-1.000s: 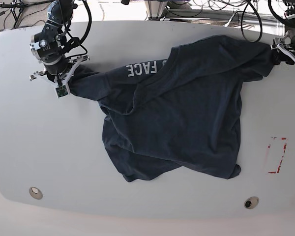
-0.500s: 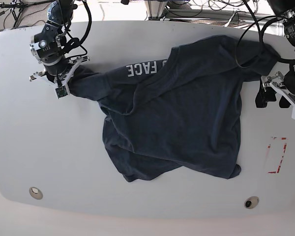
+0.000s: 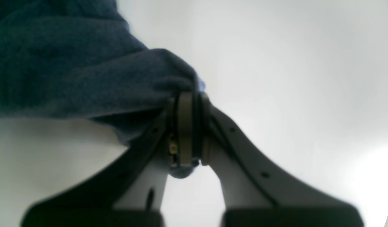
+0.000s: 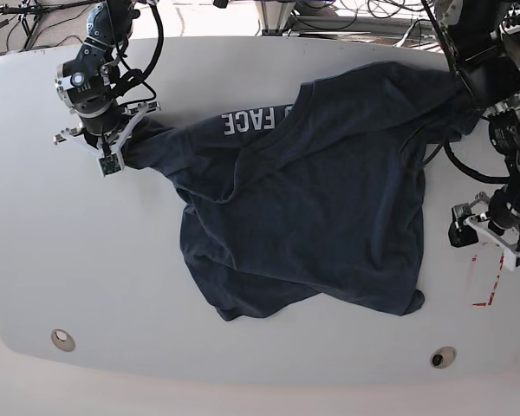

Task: Fold the T-shirt properly
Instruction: 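Release with the left gripper and grasp the shirt hem corner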

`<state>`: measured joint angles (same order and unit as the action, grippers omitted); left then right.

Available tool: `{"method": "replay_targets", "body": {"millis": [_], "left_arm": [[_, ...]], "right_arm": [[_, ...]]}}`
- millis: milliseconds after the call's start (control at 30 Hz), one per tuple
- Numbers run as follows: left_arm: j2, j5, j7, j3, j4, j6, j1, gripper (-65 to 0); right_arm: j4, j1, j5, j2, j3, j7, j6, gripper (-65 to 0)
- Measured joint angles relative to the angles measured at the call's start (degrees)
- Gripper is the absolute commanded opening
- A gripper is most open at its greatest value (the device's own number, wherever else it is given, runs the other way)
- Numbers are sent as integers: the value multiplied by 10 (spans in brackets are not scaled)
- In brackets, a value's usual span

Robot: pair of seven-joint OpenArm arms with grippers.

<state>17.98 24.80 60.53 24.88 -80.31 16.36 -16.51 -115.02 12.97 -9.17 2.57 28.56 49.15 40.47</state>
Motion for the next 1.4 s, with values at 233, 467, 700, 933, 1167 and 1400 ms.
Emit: {"method": "replay_targets", "body": {"millis": [233,467,700,933,1167,1400], "left_arm": [[-3,-26,-78,-46,139,-2,-48,-111],[-2,-30,-171,-70,280,-1,-94,-111],[-1,-30,-227,-77,369,-2,-127,-111],[0,-25,-268,-142,420,-3,-153,-111],[-36,-22,-302,-152,438,-2,-165,-113],[-64,-25,-300,-153,440,-2,-173,-171]], "right_arm": [[0,-7,1,6,-1,-1,0,-650],[0,-7,0,6,0,0,0,-650],[0,-7,1,6,0,-1,0,-650],[0,-7,1,6,0,-1,0,-650],[0,-7,1,6,0,-1,0,-650],[0,-7,1,7,0,-1,0,-650]]}}
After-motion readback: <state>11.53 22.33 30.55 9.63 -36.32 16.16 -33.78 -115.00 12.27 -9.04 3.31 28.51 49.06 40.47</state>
